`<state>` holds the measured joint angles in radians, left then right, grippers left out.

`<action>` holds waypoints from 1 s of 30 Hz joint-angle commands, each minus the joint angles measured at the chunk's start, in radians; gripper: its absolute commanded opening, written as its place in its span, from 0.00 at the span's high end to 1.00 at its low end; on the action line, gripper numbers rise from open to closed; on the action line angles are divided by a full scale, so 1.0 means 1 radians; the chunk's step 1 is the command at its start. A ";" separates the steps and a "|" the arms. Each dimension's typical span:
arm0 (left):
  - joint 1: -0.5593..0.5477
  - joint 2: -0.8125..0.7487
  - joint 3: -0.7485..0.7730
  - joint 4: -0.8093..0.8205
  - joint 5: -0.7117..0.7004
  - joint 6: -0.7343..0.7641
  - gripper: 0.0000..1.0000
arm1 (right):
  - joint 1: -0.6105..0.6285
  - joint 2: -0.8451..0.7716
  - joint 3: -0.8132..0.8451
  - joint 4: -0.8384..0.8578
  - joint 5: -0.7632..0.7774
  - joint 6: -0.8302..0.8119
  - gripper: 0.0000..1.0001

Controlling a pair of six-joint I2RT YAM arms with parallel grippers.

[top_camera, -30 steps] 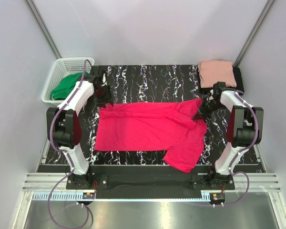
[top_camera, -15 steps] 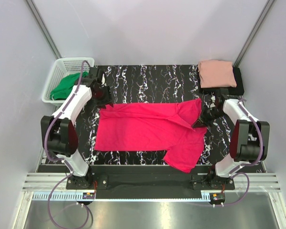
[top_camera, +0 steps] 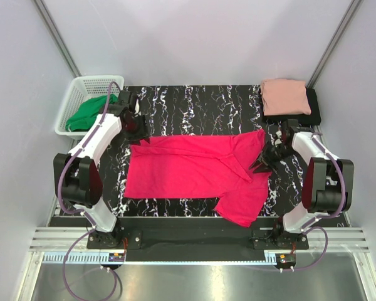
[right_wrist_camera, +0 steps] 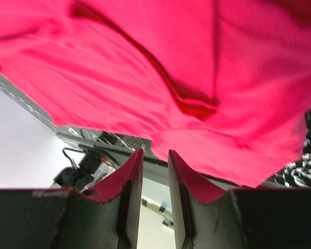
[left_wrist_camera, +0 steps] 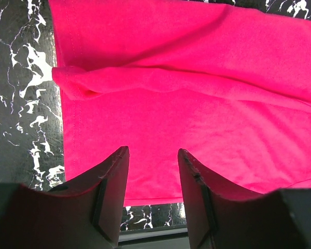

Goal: Fold and stack the t-shirts
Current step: Fold the tshirt

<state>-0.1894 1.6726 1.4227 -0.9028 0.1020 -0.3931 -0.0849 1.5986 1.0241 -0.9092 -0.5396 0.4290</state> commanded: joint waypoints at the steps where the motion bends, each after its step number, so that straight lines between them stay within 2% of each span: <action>1: -0.004 -0.025 0.010 0.028 0.004 0.000 0.53 | 0.007 0.036 0.103 0.076 -0.014 0.028 0.67; 6: -0.002 -0.004 0.018 0.030 0.002 0.014 0.53 | 0.025 0.251 0.258 0.099 -0.031 0.014 0.70; 15: -0.002 0.027 0.042 0.028 0.021 0.005 0.53 | 0.079 0.428 0.409 0.139 -0.115 0.020 0.65; 16: -0.002 0.027 0.044 0.028 0.025 0.005 0.53 | 0.109 0.437 0.418 0.145 -0.135 0.024 0.62; 23: -0.002 0.026 0.045 0.024 0.015 0.017 0.53 | 0.151 0.451 0.442 0.147 -0.152 0.037 0.60; 30: -0.002 0.021 0.038 0.028 0.019 0.013 0.54 | 0.162 0.451 0.399 0.159 -0.129 0.028 0.60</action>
<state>-0.1894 1.7016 1.4265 -0.8928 0.1028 -0.3904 0.0715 2.0483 1.4338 -0.7654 -0.6582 0.4564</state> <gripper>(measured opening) 0.466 0.402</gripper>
